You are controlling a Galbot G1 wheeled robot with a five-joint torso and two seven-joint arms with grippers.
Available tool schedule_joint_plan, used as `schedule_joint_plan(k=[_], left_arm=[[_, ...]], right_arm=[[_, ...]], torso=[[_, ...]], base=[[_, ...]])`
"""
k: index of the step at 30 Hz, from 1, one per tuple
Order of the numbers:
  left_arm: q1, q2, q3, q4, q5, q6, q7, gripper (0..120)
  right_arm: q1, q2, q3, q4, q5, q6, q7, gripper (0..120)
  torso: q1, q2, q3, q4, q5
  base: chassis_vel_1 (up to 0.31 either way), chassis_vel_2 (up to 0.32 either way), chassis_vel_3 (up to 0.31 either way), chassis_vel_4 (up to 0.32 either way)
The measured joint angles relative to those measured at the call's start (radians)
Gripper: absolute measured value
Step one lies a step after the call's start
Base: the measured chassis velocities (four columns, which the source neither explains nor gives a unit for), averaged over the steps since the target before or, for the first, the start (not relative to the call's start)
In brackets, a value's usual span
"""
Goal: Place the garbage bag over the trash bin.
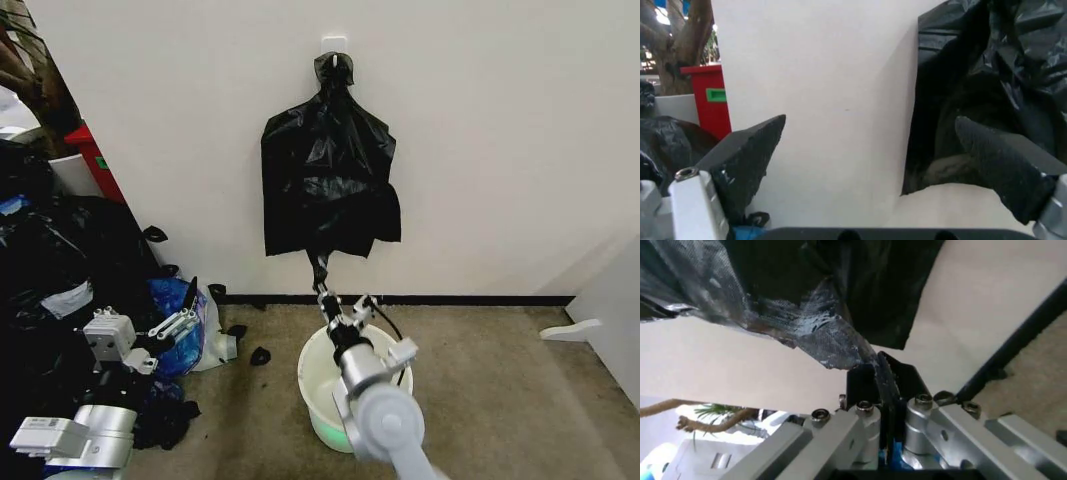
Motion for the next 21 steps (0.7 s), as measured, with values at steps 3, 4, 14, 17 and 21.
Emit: schedule_joint_plan(k=[3,4,14,17,21], left_arm=[[0.001,0.0,0.0,0.0,0.0,0.0,0.0,100],[0.001,0.0,0.0,0.0,0.0,0.0,0.0,100],[0.001,0.006,0.0,0.0,0.001,0.003,-0.001,100],[0.005,0.012,-0.002,0.0,0.0,0.004,-0.001,100],[-0.004,0.03,0.0,0.0,-0.011,0.014,-0.006,100]], right_arm=[[-0.012,0.001,0.0,0.003,0.001,0.012,0.013,0],[-0.014,0.001,0.0,0.004,0.003,0.014,0.019,0],[0.125,-0.055,0.027,0.057,0.019,-0.038,0.041,0],[0.198,-0.096,0.029,0.091,0.029,-0.077,0.033,0],[0.258,-0.119,0.027,0.108,0.043,-0.105,0.032,0]], torso=[[0.0,0.0,0.0,0.0,0.0],[0.0,0.0,0.0,0.0,0.0],[0.0,0.0,0.0,-0.0001,0.0],[0.0,0.0,0.0,0.0001,-0.0002],[0.0,0.0,0.0,0.0002,-0.0002]], base=[[0.0,0.0,0.0,0.0],[0.0,0.0,0.0,0.0],[0.0,0.0,0.0,0.0],[0.0,0.0,0.0,0.0],[0.0,0.0,0.0,0.0]])
